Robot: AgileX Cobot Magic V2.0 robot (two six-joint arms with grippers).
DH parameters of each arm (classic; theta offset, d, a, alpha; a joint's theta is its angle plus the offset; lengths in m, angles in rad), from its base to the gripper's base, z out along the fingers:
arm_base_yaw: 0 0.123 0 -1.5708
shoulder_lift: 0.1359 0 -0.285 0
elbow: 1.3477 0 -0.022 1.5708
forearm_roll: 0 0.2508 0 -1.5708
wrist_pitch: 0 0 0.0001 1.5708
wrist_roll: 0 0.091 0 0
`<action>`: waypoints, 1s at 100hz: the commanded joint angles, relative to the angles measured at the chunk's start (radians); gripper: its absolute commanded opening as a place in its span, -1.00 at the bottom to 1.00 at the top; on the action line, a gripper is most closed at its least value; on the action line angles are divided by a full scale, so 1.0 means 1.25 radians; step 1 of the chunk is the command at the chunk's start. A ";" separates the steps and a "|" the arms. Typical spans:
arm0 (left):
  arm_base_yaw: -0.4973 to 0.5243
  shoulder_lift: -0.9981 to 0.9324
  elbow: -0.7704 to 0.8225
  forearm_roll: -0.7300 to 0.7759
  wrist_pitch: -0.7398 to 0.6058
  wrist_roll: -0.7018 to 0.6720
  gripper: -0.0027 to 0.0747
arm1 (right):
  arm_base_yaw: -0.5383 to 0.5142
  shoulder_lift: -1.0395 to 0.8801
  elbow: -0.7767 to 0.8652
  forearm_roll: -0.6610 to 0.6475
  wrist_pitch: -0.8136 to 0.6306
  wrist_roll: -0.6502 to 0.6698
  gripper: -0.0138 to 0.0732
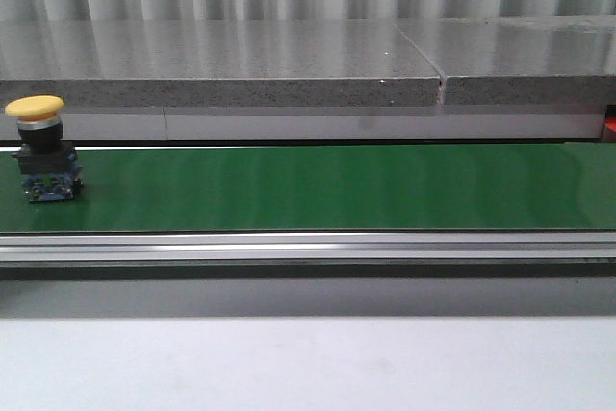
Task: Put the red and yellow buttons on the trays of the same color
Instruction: 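Move the left gripper onto the red push-button and close it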
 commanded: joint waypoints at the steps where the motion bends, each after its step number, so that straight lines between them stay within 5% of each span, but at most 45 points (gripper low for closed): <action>1: 0.002 -0.033 -0.024 -0.006 -0.016 -0.015 0.59 | 0.001 -0.002 -0.020 0.003 -0.048 -0.002 -0.85; 12: 0.002 -0.033 -0.024 -0.006 -0.021 -0.015 0.28 | 0.001 -0.002 -0.020 0.003 -0.048 -0.002 -0.85; 39: 0.002 -0.053 -0.024 -0.006 -0.003 -0.015 -0.97 | 0.001 -0.002 -0.020 0.003 -0.048 -0.002 -0.85; 100: -0.084 -0.333 0.001 0.038 0.134 -0.011 -0.98 | 0.001 -0.002 -0.020 0.003 -0.048 -0.002 -0.85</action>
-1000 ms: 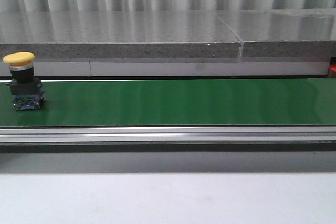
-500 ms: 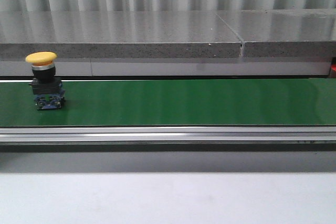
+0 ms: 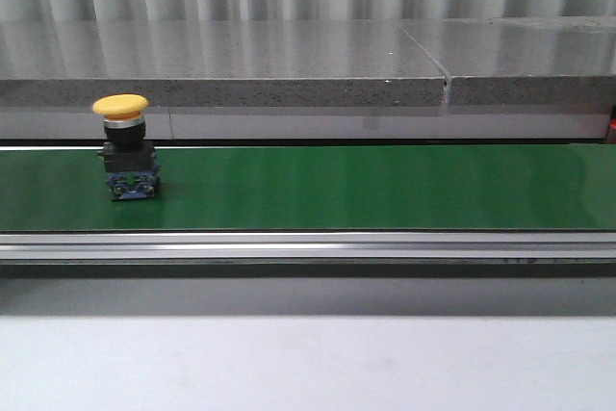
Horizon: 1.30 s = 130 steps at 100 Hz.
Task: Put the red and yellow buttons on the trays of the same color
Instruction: 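Move the left gripper onto the red push-button and close it, then set the red button on the belt and open the left gripper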
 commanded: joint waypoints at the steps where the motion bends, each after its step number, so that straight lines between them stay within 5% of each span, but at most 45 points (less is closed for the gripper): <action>1: -0.037 -0.081 -0.003 0.008 -0.013 -0.006 -0.98 | 0.001 -0.002 -0.020 0.003 -0.048 -0.002 -0.85; 41: -0.178 -0.198 0.173 0.038 -0.026 -0.006 -0.98 | 0.001 -0.002 -0.020 0.003 -0.048 -0.002 -0.85; 130: -0.188 -0.163 0.267 0.079 -0.120 0.008 -0.98 | 0.001 -0.002 -0.020 0.003 -0.048 -0.002 -0.85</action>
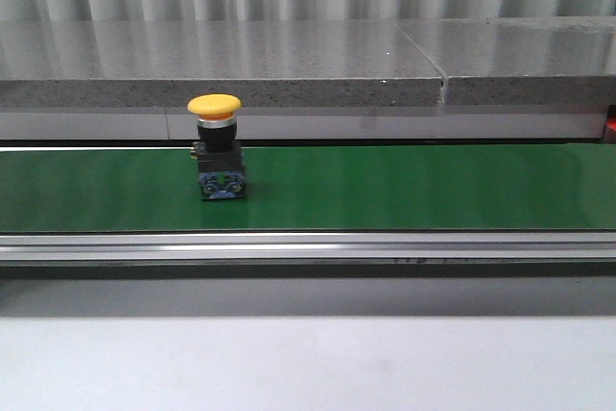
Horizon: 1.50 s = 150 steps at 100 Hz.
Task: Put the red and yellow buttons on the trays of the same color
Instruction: 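Set the red button on the belt and open the left gripper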
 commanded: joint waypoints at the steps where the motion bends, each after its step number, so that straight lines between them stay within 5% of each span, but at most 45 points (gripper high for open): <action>1: -0.003 -0.007 -0.018 -0.025 -0.035 0.001 -0.98 | 0.001 -0.002 -0.020 0.003 -0.048 -0.002 -0.85; 18: -0.003 0.000 -0.018 -0.030 -0.022 0.001 -0.82 | 0.001 -0.002 -0.020 0.003 -0.048 -0.002 -0.85; 38: -0.003 0.000 -0.020 -0.049 -0.005 0.001 0.31 | 0.001 -0.002 -0.020 0.003 -0.048 -0.002 -0.85; 48: -0.003 -0.010 -0.022 -0.058 -0.003 0.002 0.60 | 0.001 -0.002 -0.020 0.003 -0.048 -0.002 -0.85; 100: -0.021 -0.261 -0.016 -0.254 -0.011 0.171 0.58 | 0.001 -0.002 -0.020 0.003 -0.048 -0.002 -0.85; 150: -0.210 -0.592 0.274 -0.207 -0.290 0.232 0.58 | 0.001 -0.002 -0.020 -0.003 -0.058 -0.003 -0.85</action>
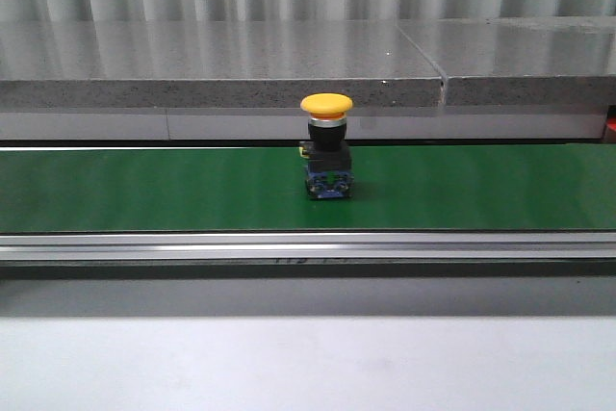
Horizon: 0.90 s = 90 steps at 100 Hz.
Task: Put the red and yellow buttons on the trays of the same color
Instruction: 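Set the red button on the belt and open the left gripper, then close the right gripper on the yellow button at the belt's end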
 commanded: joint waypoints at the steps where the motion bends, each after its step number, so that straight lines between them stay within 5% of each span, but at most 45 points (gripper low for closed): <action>1: -0.032 -0.070 0.044 -0.009 -0.100 0.004 0.58 | 0.001 -0.002 -0.020 -0.003 -0.063 -0.003 -0.85; 23: -0.043 -0.181 0.131 -0.027 -0.068 0.002 0.19 | 0.001 -0.002 -0.020 -0.003 -0.101 -0.003 -0.85; 49: -0.043 -0.205 0.155 -0.059 -0.063 0.002 -0.98 | 0.001 -0.002 -0.020 -0.003 -0.102 -0.003 -0.85; 77: -0.043 -0.205 0.155 -0.061 -0.063 0.002 -0.98 | 0.001 -0.002 -0.020 -0.003 -0.086 -0.003 -0.79; 90: -0.043 -0.205 0.155 -0.061 -0.063 0.002 -0.98 | 0.001 -0.002 -0.020 -0.003 -0.071 -0.003 -0.27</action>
